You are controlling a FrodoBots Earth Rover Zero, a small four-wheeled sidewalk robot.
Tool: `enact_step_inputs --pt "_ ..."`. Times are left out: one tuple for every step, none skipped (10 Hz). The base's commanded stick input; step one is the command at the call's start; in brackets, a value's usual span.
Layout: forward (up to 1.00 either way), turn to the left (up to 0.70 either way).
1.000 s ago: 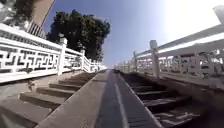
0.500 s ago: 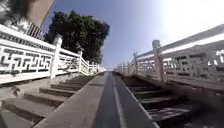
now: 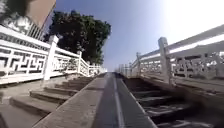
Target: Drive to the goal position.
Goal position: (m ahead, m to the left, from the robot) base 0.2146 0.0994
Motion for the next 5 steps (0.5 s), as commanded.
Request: enact_step_inputs --pt "0.7 0.01" --pt "0.7 0.01" --pt "0.7 0.01" --pt "0.7 0.01" --pt "0.7 0.0"
